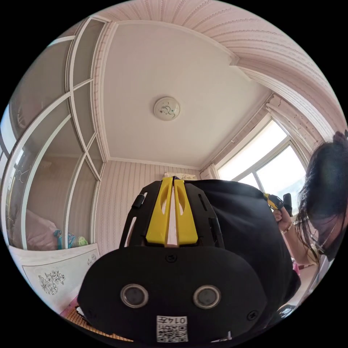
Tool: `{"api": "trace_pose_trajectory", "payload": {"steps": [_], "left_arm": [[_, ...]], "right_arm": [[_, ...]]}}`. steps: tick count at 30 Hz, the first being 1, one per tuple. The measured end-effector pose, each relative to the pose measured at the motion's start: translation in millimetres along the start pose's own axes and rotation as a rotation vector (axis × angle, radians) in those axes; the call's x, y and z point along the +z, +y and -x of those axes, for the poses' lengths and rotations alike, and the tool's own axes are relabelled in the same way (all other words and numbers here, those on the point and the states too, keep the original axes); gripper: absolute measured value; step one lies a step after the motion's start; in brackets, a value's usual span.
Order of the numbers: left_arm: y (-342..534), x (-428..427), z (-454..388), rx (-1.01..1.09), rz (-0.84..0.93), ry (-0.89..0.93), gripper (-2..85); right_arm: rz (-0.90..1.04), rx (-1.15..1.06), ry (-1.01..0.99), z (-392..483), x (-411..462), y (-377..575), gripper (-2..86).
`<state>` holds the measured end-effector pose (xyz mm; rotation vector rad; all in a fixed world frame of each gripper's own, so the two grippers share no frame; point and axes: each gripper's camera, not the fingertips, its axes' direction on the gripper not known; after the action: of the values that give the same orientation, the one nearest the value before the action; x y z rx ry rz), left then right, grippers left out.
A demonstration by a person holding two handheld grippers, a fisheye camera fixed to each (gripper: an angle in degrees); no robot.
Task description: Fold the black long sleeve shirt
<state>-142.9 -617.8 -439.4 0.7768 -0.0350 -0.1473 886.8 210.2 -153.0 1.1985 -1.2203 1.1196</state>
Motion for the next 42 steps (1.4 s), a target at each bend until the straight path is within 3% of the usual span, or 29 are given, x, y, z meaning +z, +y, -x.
{"api": "trace_pose_trajectory", "payload": {"steps": [5, 7, 10, 12, 14, 16, 20, 24, 29, 35, 39, 42], "left_arm": [[114.5, 119.2, 54.6, -0.07, 0.415, -0.117, -0.7], [202.8, 177.9, 89.5, -0.227, 0.662, -0.141, -0.7], [288.1, 220.3, 112.7, -0.363, 0.768, -0.158, -0.7], [305.4, 245.8, 117.1, -0.351, 0.79, -0.171, -0.7], [291.1, 266.2, 113.9, -0.296, 0.732, -0.159, -0.7], [250.7, 275.6, 98.6, -0.186, 0.565, -0.135, -0.7], [237.3, 267.8, 84.2, -0.072, 0.443, -0.117, -0.7], [326.9, 249.0, 99.0, -0.067, 0.59, -0.115, -0.7], [502.1, 202.1, 125.7, -0.263, 0.879, -0.066, -0.6], [732.0, 111.0, 130.2, -0.632, 1.297, -0.04, -0.5], [823.7, 59.8, 130.7, -0.657, 1.511, -0.171, 0.7], [846.6, 47.2, 135.5, -0.669, 1.535, -0.155, 1.9]], "right_arm": [[0.42, 0.249, 0.322, -125.9, 79.8, 107.7, 0.5], [0.456, 0.445, 0.346, -176.8, 91.8, 157.4, 0.5], [0.406, 0.844, 0.279, -252.7, 92.1, 204.6, 0.5], [0.36, 0.772, 0.307, -269.6, 99.4, 182.9, 0.5], [0.287, 0.523, 0.318, -268.4, 118.5, 125.1, 0.5], [0.197, 0.364, 0.285, -259.0, 125.6, 90.0, 0.6], [0.112, 0.157, 0.23, -240.7, 125.9, 87.6, 0.6], [0.261, 0.172, 0.259, -251.7, 122.7, 164.4, 0.7], [0.586, 0.487, 0.383, -281.7, 95.7, 348.0, 0.9], [0.8, 0.939, 0.511, -270.3, 37.6, 526.6, 2.4], [0.972, 0.991, 0.631, -258.7, 25.9, 567.8, 3.5], [1.048, 1.008, 0.665, -262.7, 31.9, 578.6, 4.5]]}}
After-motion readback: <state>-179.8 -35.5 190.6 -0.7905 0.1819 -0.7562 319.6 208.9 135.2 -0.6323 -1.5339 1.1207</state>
